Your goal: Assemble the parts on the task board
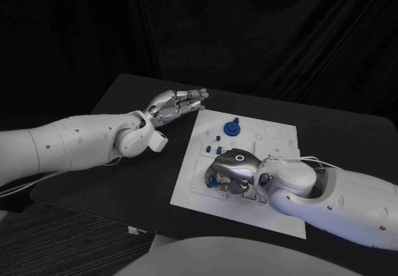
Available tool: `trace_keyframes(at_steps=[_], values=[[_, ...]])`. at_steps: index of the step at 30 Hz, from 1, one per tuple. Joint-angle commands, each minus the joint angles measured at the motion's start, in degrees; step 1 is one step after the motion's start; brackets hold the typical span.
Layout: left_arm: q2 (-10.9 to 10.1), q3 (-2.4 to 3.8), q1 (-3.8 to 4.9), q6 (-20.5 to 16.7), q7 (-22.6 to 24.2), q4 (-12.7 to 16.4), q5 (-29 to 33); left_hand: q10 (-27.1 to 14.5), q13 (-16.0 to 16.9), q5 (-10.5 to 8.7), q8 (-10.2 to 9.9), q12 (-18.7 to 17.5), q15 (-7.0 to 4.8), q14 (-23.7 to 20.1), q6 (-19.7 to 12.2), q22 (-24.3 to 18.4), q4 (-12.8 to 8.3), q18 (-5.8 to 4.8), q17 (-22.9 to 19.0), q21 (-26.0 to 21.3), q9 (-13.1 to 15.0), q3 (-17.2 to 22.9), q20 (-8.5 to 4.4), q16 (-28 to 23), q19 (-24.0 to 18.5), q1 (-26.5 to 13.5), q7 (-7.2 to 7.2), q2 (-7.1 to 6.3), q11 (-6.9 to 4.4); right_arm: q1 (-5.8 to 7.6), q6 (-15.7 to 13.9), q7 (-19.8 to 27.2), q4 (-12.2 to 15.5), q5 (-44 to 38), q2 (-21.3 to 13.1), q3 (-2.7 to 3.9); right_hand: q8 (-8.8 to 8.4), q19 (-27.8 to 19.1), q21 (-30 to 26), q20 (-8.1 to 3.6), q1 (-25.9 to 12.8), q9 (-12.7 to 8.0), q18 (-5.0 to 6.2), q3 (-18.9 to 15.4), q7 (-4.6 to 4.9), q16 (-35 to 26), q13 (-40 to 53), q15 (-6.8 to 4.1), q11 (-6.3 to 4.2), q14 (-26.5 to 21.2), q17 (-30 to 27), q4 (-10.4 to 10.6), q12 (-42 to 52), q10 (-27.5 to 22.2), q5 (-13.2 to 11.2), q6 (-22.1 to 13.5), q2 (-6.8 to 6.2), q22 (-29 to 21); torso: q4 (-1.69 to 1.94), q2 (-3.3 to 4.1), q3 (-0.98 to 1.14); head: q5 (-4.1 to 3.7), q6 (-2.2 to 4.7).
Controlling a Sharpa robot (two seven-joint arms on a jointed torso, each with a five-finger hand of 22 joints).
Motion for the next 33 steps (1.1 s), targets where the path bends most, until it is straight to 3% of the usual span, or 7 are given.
trace_keyframes(at_steps=[1, 7, 10, 13, 29, 33], values=[[0.1, 0.05, -0.08, 1.0, 4.9, 0.1, 0.4, -0.4, -0.1, 0.17, 0.1, -0.3, 0.09, -0.4, 0.1, 0.3, 0.0, 0.71, 0.0, -0.1, 0.0, 0.5, 0.2, -0.3, 0.0, 0.6, 0.13, 0.0, 0.07, -0.2, 1.5, -1.3, -0.1, -0.5, 0.0, -0.08, -1.38, -0.6, -0.3, 0.05, -0.8, -0.5, 0.0, 0.9, 0.91, -0.4, 0.1, 0.23, 0.28, -0.6, -0.2, -0.1, -0.4, 0.3, -0.1, -0.7, -0.11, 8.0, 0.0, 0.0, 0.0, 0.07, -0.01], [0.0, 0.05, -0.1, 1.2, 4.7, 0.1, 0.4, -0.4, -0.1, 0.18, 0.1, -0.3, 0.1, -0.4, 0.1, 0.4, 0.0, 0.7, 0.0, -0.1, 0.0, 0.5, 0.21, -0.2, 0.1, 0.6, 0.13, 0.02, 0.07, -0.2, 1.7, -1.7, -0.3, -0.5, 0.1, -0.08, -2.31, -0.8, -0.4, 0.13, -1.1, -1.0, 0.06, 1.3, 0.96, -0.3, 0.1, 0.27, 0.32, -0.7, -0.2, -0.3, -0.6, 0.3, -0.2, -1.6, -0.23, 7.9, 0.0, 0.0, -0.01, 0.19, -0.01], [0.1, 0.05, -0.1, 1.3, 4.6, 0.0, 0.4, -0.4, -0.1, 0.17, 0.1, -0.3, 0.12, -0.4, 0.2, 0.5, 0.0, 0.7, 0.0, -0.1, 0.1, 0.6, 0.22, -0.2, 0.2, 0.6, 0.15, 0.05, 0.09, -0.2, 1.9, -1.8, -0.4, -0.5, 0.1, -0.08, -4.04, -1.1, -0.7, 0.21, -1.6, -1.9, 0.17, 1.9, 1.22, -0.5, 0.1, 0.33, 0.3, -1.0, -0.6, -0.3, -0.9, 0.1, -0.5, -3.7, -0.48, 7.8, 0.02, 0.0, 0.0, 0.14, -0.01], [0.1, 0.05, -0.12, 1.5, 4.6, -0.1, 0.4, -0.5, -0.1, 0.18, 0.1, -0.3, 0.35, -0.4, 0.1, 1.5, 0.0, 0.68, 0.0, 0.3, 0.0, 0.8, 0.26, -0.1, 0.9, 0.7, 0.17, 0.15, 0.09, -0.2, 2.0, -1.9, -0.6, -0.5, 0.2, -0.08, -5.8, -1.6, -1.8, 0.08, -2.0, -2.7, 0.42, 2.4, 0.0, -1.3, 0.4, 0.0, -0.13, -1.5, -1.7, -0.6, -0.6, 0.8, -0.6, -6.2, -0.92, 7.5, 0.0, 0.01, 0.0, 0.26, -0.01], [0.2, 0.05, -0.18, 1.9, 4.3, -0.2, 0.4, -0.5, 0.0, 0.19, 0.1, -0.3, 0.46, -0.4, 0.2, 1.8, 0.1, 0.65, 0.0, 0.5, 0.0, 1.0, 0.28, 0.0, 1.3, 0.7, 0.17, 0.17, 0.09, -0.2, 2.6, -2.2, -0.8, -0.5, 0.4, -0.08, -6.54, -1.9, -2.2, 0.06, -2.5, -3.1, 0.49, 2.7, -0.63, -1.6, 0.5, 0.07, 0.03, -1.7, -2.2, -0.7, -0.8, 0.2, -1.0, -7.3, -1.25, 7.3, 0.01, 0.01, 0.0, 0.23, -0.01], [0.2, 0.05, -0.19, 2.0, 4.3, -0.2, 0.4, -0.5, 0.0, 0.19, 0.1, -0.3, 0.47, -0.3, 0.1, 1.7, 0.1, 0.64, 0.0, 0.5, 0.0, 1.0, 0.28, 0.0, 1.3, 0.7, 0.17, 0.17, 0.09, -0.2, 1.2, -2.4, -0.5, -0.5, 0.0, -0.08, -8.26, -2.1, -2.4, 0.2, -3.0, -4.0, 0.51, 3.0, -1.41, -1.8, 0.5, 0.29, 0.3, -1.8, -2.5, -0.8, -1.2, -0.5, -1.3, -10.3, -1.58, 7.3, 0.01, 0.02, 0.0, 0.14, -0.01]])
